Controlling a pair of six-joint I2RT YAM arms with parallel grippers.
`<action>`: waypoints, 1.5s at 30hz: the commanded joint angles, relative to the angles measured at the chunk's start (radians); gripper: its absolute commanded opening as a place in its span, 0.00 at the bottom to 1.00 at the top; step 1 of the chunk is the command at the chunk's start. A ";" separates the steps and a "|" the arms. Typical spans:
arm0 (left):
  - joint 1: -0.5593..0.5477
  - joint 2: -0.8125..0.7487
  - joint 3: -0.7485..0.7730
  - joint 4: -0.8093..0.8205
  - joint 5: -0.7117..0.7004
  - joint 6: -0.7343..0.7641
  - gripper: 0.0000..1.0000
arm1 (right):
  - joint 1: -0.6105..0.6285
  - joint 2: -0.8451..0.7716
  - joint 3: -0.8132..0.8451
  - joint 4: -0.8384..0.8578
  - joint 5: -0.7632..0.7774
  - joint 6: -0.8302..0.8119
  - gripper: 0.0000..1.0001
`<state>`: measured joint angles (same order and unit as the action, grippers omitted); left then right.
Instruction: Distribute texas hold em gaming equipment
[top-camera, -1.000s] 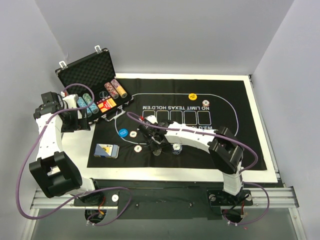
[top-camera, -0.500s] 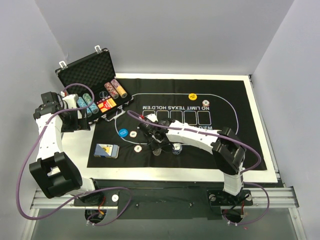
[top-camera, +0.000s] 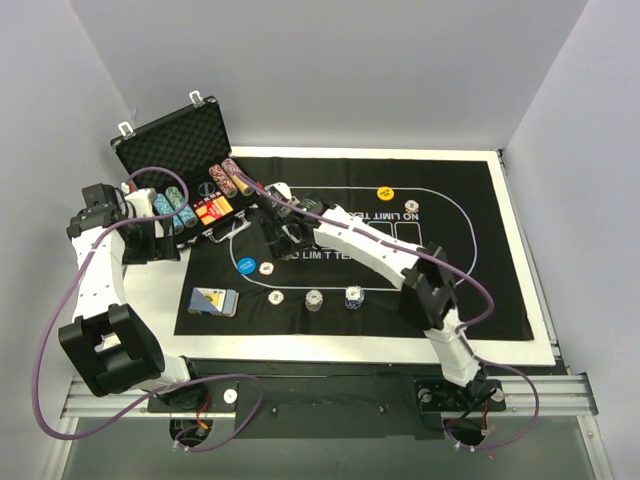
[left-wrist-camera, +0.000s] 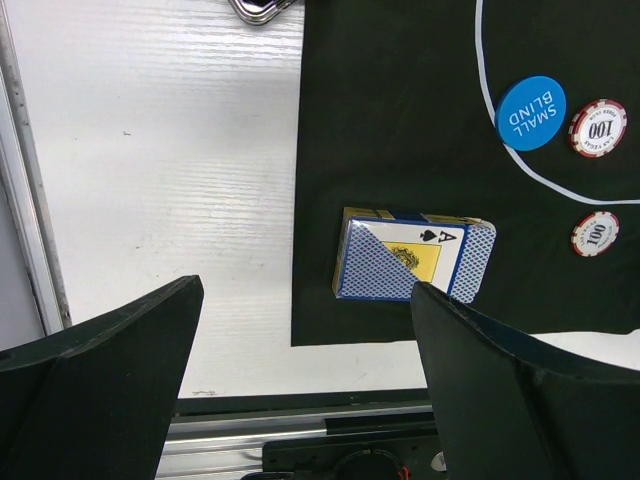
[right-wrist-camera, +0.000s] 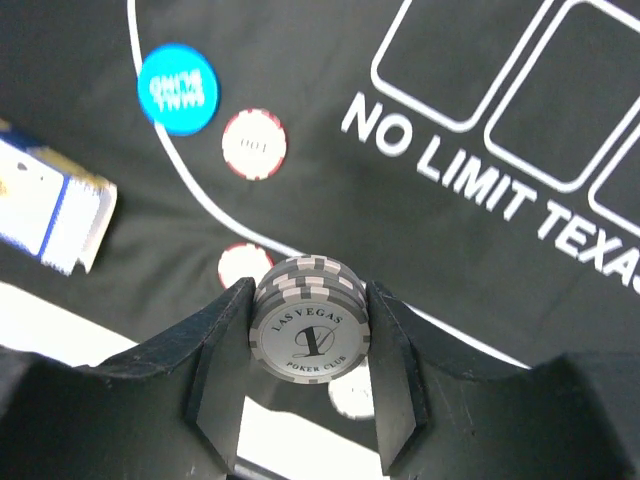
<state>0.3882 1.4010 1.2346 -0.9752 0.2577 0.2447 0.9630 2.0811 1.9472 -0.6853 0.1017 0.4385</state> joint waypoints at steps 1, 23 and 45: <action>0.011 0.004 0.016 0.032 0.008 0.010 0.97 | -0.050 0.163 0.174 -0.074 -0.037 -0.024 0.33; 0.012 0.000 0.011 0.026 0.006 0.013 0.97 | -0.084 0.416 0.323 0.095 -0.085 0.069 0.32; 0.014 -0.011 0.012 0.020 0.023 0.004 0.97 | -0.102 0.236 0.185 0.148 -0.022 0.054 0.73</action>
<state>0.3943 1.4223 1.2346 -0.9756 0.2584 0.2443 0.8700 2.5130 2.2284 -0.5140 0.0017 0.5159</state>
